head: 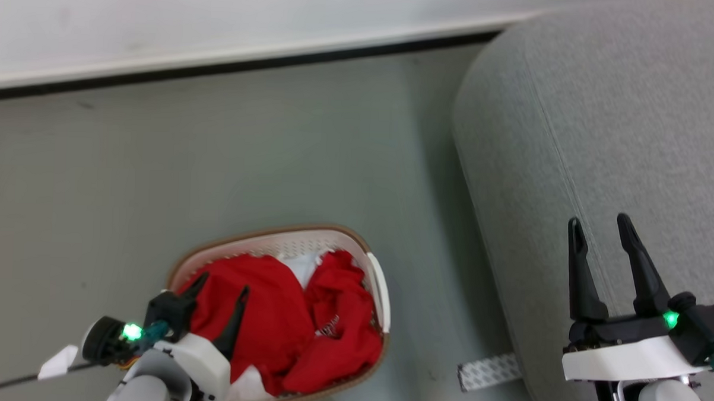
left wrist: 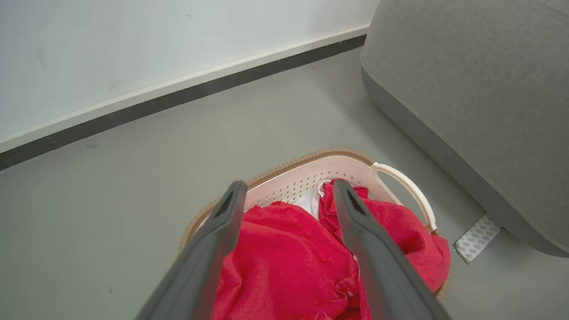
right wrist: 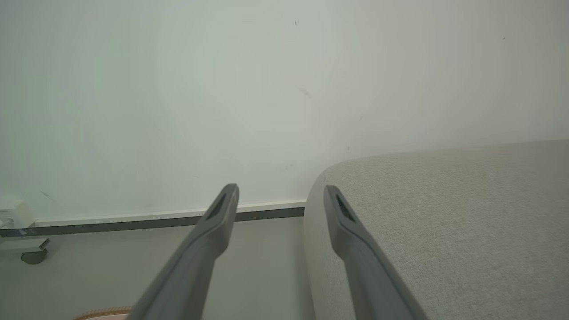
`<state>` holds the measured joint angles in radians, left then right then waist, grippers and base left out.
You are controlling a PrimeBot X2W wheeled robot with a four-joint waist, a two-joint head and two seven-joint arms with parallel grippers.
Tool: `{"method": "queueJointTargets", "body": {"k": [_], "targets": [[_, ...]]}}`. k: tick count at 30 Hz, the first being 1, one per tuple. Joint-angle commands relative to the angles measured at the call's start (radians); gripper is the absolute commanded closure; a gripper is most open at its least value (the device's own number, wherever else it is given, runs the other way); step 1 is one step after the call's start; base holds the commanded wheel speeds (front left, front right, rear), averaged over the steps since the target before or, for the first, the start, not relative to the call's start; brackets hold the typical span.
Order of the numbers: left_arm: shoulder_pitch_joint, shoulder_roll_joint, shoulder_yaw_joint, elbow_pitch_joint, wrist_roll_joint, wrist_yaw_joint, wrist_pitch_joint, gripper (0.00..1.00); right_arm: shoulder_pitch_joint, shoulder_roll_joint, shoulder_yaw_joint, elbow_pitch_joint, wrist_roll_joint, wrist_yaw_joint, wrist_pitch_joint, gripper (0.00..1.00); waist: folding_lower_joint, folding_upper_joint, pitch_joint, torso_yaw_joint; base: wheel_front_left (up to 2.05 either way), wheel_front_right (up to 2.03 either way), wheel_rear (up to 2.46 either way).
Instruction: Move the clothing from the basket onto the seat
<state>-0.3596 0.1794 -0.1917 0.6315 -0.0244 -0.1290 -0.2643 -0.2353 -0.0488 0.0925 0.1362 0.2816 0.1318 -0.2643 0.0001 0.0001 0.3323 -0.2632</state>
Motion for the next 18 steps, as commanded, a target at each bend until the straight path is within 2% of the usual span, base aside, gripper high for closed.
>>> {"method": "queueJointTargets", "body": {"k": [1,10,18], "targets": [[-0.041,0.02,-0.035,0.051,-0.012,-0.002,0.0,0.0,-0.022,-0.003,0.001,-0.009,0.009,-0.002,0.0,0.0,-0.0001,-0.0001,0.062,-0.053,0.0,0.0,0.0],[-0.241,0.094,-0.251,0.334,-0.048,0.0,0.05,0.0,-0.078,-0.003,0.002,-0.049,0.062,-0.002,0.0,0.0,-0.0001,-0.0001,0.211,-0.136,0.0,0.0,0.0],[-0.367,0.152,-0.401,0.488,-0.065,-0.001,0.114,0.0,-0.12,-0.002,0.02,-0.102,0.127,-0.002,0.0,0.0,-0.0001,-0.0001,0.349,-0.207,0.0,0.0,0.0]]}}
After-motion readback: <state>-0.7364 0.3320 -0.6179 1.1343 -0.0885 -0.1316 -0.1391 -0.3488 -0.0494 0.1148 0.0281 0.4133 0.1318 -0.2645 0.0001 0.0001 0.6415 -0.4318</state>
